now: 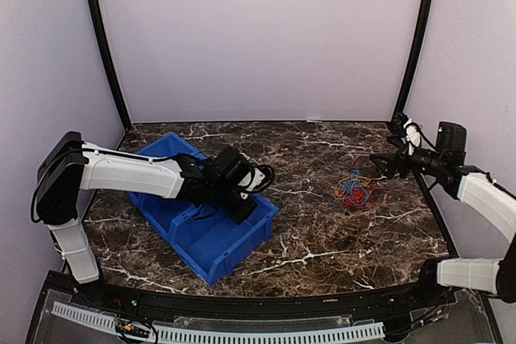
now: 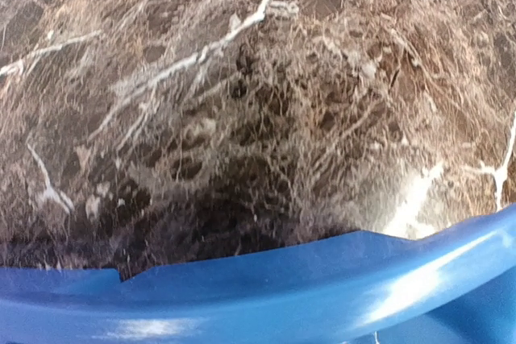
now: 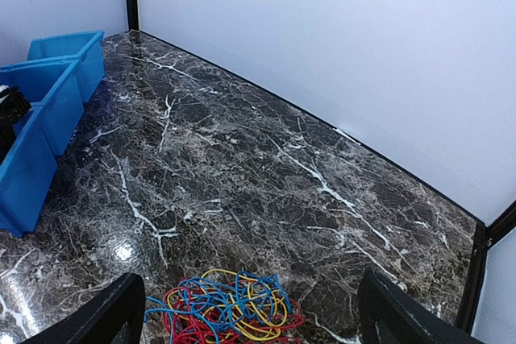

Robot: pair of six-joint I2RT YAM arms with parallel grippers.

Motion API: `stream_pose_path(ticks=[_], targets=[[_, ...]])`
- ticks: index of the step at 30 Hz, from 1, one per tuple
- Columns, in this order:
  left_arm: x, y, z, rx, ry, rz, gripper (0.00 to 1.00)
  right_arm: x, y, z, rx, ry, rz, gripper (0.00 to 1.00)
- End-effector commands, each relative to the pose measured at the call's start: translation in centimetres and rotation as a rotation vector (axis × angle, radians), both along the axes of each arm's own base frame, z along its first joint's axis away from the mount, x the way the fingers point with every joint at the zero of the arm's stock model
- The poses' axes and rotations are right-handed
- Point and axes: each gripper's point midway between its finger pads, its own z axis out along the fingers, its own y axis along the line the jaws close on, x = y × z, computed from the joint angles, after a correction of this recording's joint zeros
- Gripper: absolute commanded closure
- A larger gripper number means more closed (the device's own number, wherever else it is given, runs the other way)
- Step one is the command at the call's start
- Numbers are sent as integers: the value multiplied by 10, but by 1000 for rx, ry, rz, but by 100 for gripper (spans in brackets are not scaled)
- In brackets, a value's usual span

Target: Untangle the cables

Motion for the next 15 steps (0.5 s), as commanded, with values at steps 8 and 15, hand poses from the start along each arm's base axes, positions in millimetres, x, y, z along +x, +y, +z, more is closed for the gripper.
stream_pose_path(ticks=[8, 15], targets=[[141, -33, 52, -123, -250, 72, 100, 4, 3, -1, -32, -8, 17, 7], [198, -40, 72, -168, -356, 63, 100, 1, 4, 3, -28, -20, 24, 8]])
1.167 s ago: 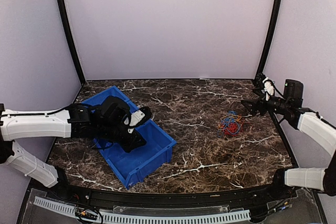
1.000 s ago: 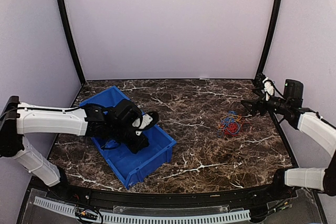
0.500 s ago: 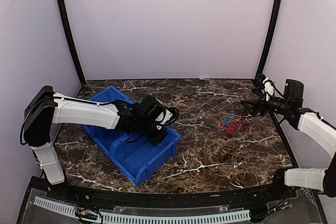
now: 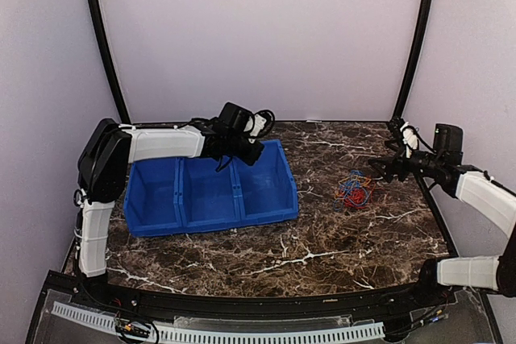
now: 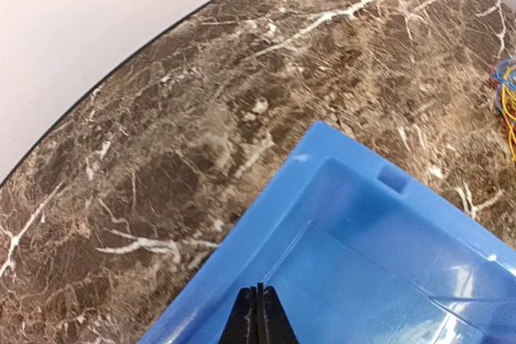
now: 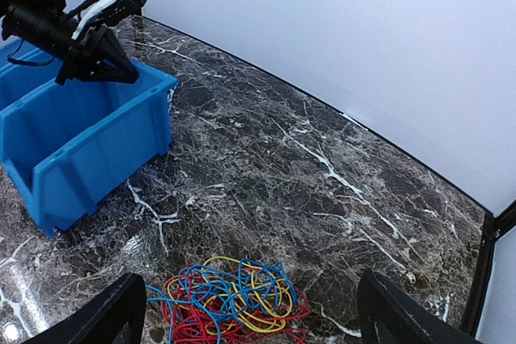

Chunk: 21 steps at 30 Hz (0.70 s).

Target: Untangle the cables

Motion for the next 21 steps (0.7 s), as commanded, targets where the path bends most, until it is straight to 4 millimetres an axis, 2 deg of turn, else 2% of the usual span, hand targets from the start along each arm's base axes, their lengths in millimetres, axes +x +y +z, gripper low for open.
stream_pose_path(ticks=[1, 4, 6, 10, 11, 12, 13, 15, 16, 17, 18, 19, 20, 21], targets=[[20, -15, 30, -29, -104, -45, 100, 0, 2, 19, -3, -60, 10, 8], [12, -20, 37, -62, -80, -72, 100, -1, 2, 22, -7, -70, 6, 8], [-6, -29, 47, -82, -77, -127, 100, 0, 1, 21, -11, -72, 3, 8], [-47, -43, 91, -101, -144, -202, 100, 1, 1, 16, -12, -57, 6, 7], [-61, -47, 108, -119, -162, -223, 100, 2, 1, 14, -14, -51, 7, 7], [-65, -45, 113, -113, -170, -209, 100, 3, 1, 13, -20, -53, 5, 7], [-78, -47, 127, -128, -184, -223, 99, 3, 0, 10, -29, -33, 1, 7], [-98, -46, 138, -143, -188, -239, 90, 7, -3, 10, -52, -15, -11, 7], [-106, -43, 153, -172, -204, -242, 87, 8, -5, 6, -67, 15, -13, 8], [-117, -43, 144, -182, -173, -242, 77, 12, -7, 5, -83, 29, -17, 7], [-125, -40, 162, -234, -193, -247, 72, 16, -9, 4, -95, 44, -29, 7], [-135, -37, 145, -239, -147, -241, 64, 21, -12, 3, -102, 63, -46, 7], [-143, -36, 163, -308, -172, -256, 59, 26, -14, 2, -99, 81, -64, 6], [-154, -32, 143, -309, -129, -260, 48, 30, -15, 1, -94, 104, -70, 6]])
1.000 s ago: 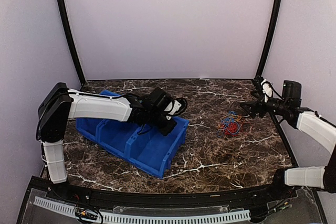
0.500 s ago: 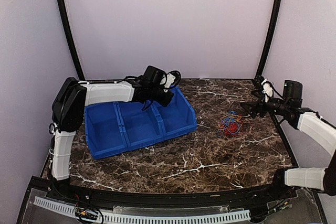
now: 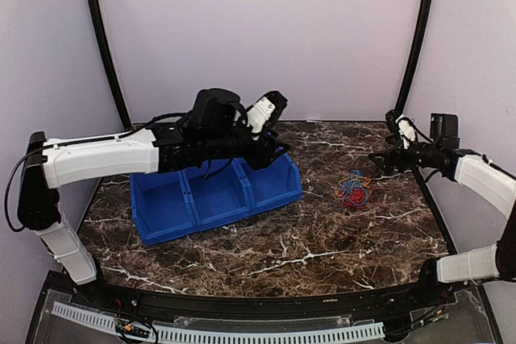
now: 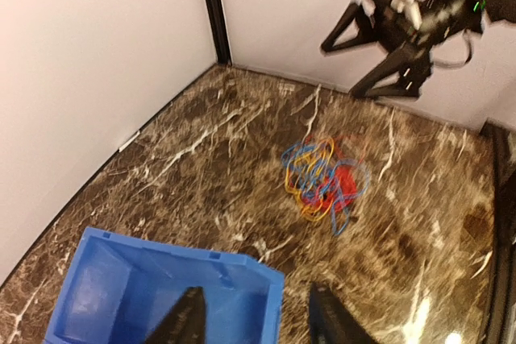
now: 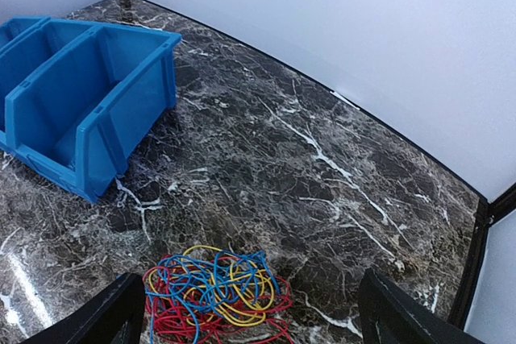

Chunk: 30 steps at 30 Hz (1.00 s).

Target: Untangle the cables

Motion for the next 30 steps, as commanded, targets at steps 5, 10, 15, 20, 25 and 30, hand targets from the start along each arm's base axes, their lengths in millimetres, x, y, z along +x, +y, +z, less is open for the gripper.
stream_pose_path(ticks=[5, 10, 15, 20, 25, 30], targets=[[-55, 31, -23, -170, 89, -5, 32, 29, -1, -15, -36, 180, -4, 1], [-73, 36, -53, -173, 182, 6, 31, 43, -1, -46, -74, 297, -7, 1], [-96, 35, -75, -165, 200, -42, 32, 40, 22, -80, -96, 411, 77, 1], [-104, 30, -80, -170, 204, -65, 33, 32, 38, -114, -176, 479, 115, 1], [-103, 31, -77, -165, 178, -63, 33, 12, 55, -143, -224, 557, 159, 1], [-103, 34, -77, -165, 162, -61, 33, -39, 88, -162, -305, 619, 305, 13]])
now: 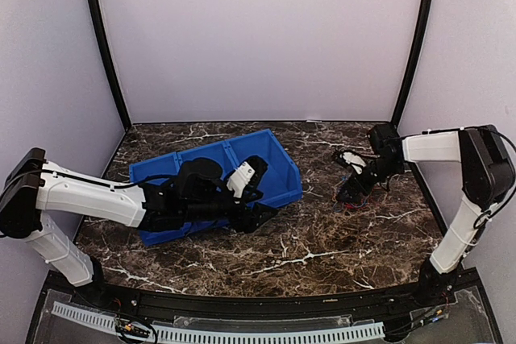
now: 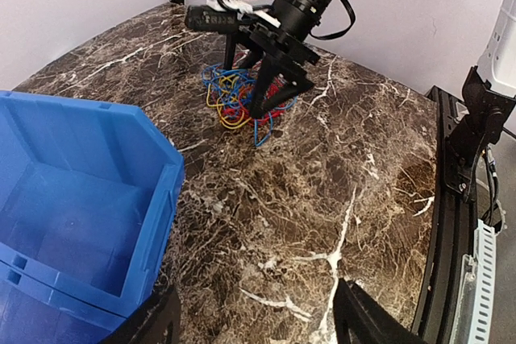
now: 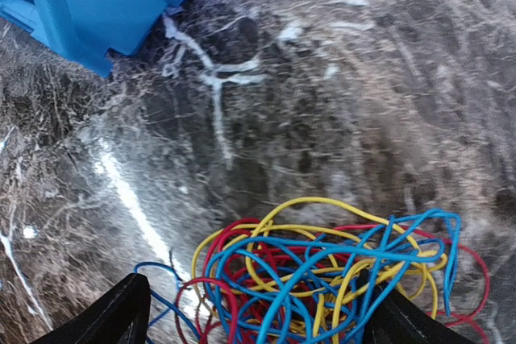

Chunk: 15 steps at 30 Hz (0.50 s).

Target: Untangle the cables

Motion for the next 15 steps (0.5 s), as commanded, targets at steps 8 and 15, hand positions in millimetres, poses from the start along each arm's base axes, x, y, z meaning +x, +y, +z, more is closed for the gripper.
stream_pose_path(ticks=[8, 15], targets=[[8, 9, 17, -36, -75, 57, 33, -148, 91, 16, 93, 252, 500, 21], [7, 10, 12, -30, -61, 58, 33, -150, 92, 77, 99, 76, 565, 1]])
